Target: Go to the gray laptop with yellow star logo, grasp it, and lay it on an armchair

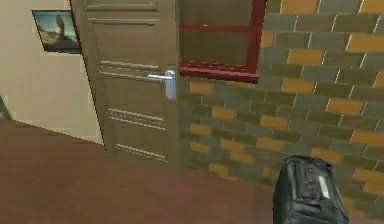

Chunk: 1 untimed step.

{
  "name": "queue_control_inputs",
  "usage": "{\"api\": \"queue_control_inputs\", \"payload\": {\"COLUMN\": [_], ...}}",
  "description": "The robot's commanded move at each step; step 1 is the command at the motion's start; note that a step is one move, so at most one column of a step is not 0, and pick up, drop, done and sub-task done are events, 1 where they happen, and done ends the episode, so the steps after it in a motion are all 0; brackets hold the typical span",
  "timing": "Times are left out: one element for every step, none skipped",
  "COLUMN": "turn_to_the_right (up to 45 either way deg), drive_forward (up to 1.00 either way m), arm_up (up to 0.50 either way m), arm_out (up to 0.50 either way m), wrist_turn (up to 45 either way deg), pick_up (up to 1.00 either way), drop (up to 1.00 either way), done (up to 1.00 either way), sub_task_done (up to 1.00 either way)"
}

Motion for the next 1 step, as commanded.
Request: {"api": "queue_control_inputs", "payload": {"turn_to_the_right": [-39.0], "drive_forward": [0.00], "arm_up": [0.00], "arm_out": [0.00], "wrist_turn": [0.0], "pick_up": [0.00], "drop": [0.00], "done": [0.00], "sub_task_done": [0.00]}}
